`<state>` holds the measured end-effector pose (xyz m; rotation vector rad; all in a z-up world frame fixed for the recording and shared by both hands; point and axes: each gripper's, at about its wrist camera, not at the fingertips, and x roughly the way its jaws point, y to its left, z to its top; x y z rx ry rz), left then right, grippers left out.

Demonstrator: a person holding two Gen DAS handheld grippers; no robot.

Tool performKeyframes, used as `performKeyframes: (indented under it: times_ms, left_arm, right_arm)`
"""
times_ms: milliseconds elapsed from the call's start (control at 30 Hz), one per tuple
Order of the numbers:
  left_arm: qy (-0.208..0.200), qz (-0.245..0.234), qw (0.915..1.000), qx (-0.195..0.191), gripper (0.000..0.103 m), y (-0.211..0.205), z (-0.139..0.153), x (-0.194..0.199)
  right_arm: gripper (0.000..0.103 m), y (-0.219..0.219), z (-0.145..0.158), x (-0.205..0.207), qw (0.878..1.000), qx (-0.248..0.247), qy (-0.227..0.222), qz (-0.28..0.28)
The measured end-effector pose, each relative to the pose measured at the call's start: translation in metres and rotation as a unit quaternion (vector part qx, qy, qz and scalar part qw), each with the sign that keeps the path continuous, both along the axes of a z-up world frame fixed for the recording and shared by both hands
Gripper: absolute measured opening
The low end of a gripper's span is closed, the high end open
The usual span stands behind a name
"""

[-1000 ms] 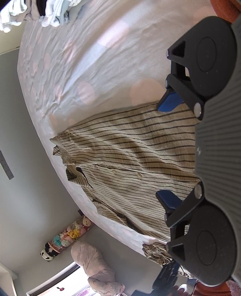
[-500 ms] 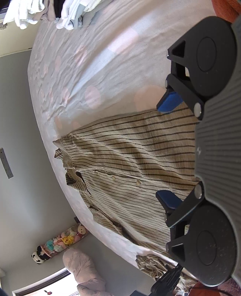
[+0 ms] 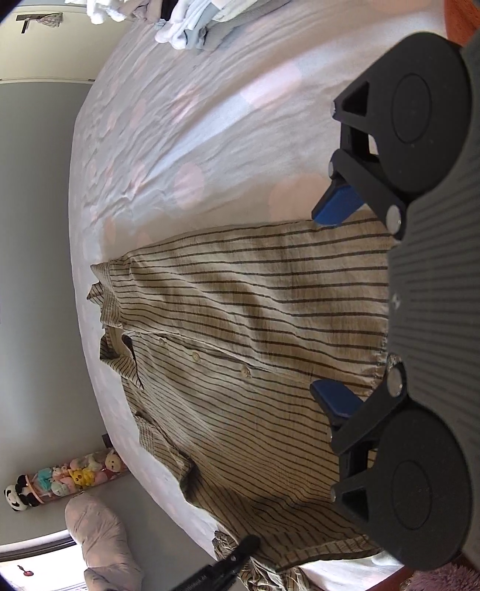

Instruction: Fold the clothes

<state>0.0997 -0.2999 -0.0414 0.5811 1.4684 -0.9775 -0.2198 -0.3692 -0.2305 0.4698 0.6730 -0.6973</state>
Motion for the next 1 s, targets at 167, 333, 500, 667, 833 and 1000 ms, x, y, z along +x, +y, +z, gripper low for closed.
performKeyframes:
  times_ms: [167,333,500,667,833,1000]
  left_arm:
    - [0.027,-0.024,0.9993,0.009,0.001,-0.029,-0.033,-0.007]
    - [0.068,-0.025,0.9974,0.000,0.001,-0.028,-0.052,-0.006]
    - [0.108,-0.025,0.9937,-0.009,0.022,-0.028,-0.071,-0.005]
    - [0.135,-0.030,0.9900,-0.029,0.029,-0.020,-0.073,-0.001]
    - [0.132,-0.025,0.9886,-0.069,0.041,0.004,-0.039,0.021]
    - [0.098,-0.012,0.9905,-0.095,0.042,0.028,-0.012,0.046]
  right_arm:
    - [0.087,0.003,0.003,0.007,1.000,0.013,0.002,0.016]
    - [0.074,0.009,-0.004,0.034,0.996,0.070,-0.009,0.059]
    - [0.067,0.023,-0.013,0.077,0.988,0.096,0.001,0.125]
    - [0.066,0.030,-0.020,0.120,0.979,0.113,0.014,0.172]
    - [0.064,0.022,-0.023,0.150,0.974,0.138,0.011,0.179]
    - [0.062,0.021,-0.024,0.175,0.972,0.145,0.016,0.183]
